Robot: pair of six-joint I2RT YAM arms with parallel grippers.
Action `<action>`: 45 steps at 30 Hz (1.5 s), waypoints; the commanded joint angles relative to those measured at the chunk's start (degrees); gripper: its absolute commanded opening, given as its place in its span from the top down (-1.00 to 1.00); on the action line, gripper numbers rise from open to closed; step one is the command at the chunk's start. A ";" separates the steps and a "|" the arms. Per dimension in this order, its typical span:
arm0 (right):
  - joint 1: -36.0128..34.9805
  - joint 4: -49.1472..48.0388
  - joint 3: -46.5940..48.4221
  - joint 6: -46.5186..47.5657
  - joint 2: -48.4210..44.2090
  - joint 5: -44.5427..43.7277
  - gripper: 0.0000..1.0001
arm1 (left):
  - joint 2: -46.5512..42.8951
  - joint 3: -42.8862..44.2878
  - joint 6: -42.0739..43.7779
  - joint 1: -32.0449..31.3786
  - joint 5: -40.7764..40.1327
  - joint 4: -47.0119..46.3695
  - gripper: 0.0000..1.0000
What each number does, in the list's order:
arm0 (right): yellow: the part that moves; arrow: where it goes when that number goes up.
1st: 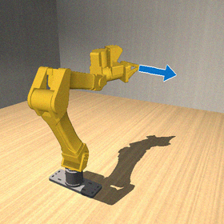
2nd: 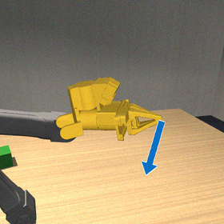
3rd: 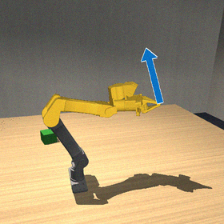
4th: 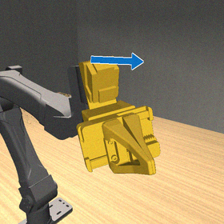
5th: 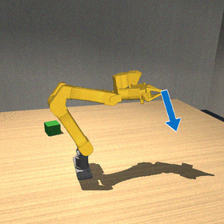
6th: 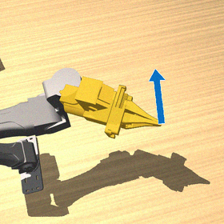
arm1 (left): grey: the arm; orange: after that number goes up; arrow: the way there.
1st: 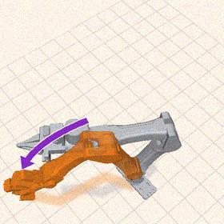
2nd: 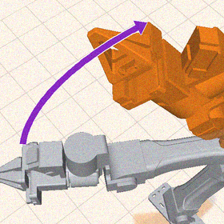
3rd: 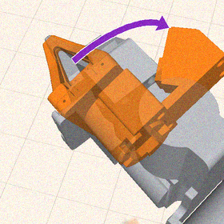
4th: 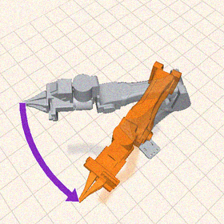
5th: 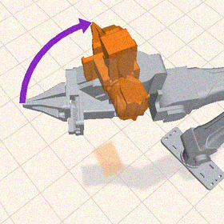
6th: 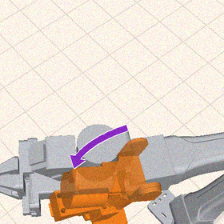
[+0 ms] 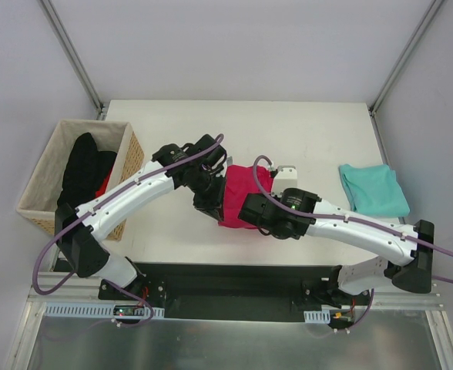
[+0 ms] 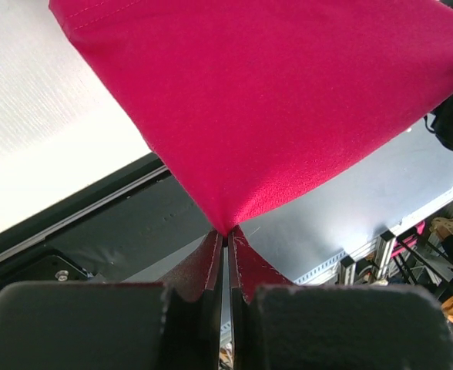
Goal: Fold and stack the t-shirts
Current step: Fold the long partially folded tshirt into a neat square
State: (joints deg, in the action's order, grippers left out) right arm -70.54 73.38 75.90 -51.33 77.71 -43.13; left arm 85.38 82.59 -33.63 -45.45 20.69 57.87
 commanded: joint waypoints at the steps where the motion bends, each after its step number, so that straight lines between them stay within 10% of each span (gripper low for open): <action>1: -0.03 5.81 1.71 0.79 -2.65 -2.83 0.99 | -1.80 2.49 -1.53 -0.60 -0.83 4.62 1.00; 45: 17.36 -12.91 4.25 23.20 10.78 3.23 0.98 | 18.05 19.89 9.28 8.09 -5.05 9.99 1.00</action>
State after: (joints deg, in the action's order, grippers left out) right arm -55.92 61.65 77.43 -33.28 86.13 -40.60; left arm 101.51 99.46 -27.40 -39.62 15.55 64.82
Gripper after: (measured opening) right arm 0.018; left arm 0.008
